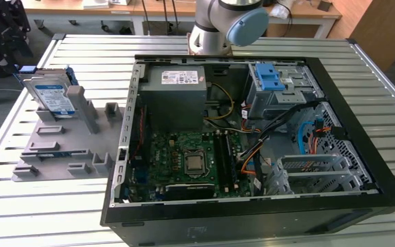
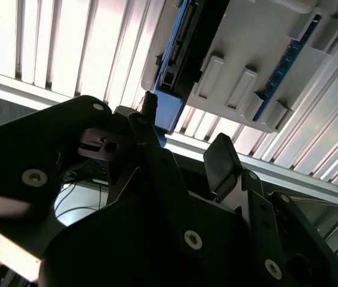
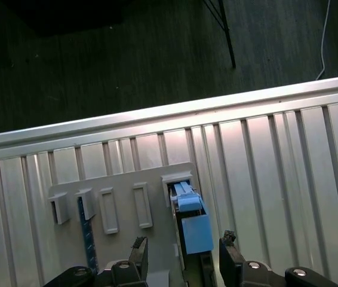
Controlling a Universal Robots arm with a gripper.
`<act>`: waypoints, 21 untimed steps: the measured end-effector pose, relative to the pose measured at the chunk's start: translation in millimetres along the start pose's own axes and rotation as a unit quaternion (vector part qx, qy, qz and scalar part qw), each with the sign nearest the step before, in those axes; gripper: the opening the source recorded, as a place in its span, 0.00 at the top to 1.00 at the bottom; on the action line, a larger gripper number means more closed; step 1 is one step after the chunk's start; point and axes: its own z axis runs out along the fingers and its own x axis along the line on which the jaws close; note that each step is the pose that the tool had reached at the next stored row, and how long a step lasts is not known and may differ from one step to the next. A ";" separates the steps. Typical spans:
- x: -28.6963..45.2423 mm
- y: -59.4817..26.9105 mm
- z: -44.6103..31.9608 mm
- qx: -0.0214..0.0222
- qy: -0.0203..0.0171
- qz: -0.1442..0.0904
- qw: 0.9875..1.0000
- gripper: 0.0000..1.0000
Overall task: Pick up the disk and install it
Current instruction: 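Pick up the disk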
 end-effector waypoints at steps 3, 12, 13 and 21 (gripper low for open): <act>-0.2 0.0 1.3 0.000 0.000 0.000 1.000 0.41; -1.1 0.1 7.5 0.000 0.000 0.000 1.000 0.41; -1.1 0.1 8.2 0.001 0.000 0.000 1.000 0.41; -1.1 0.0 12.9 0.002 0.000 -0.001 1.000 0.41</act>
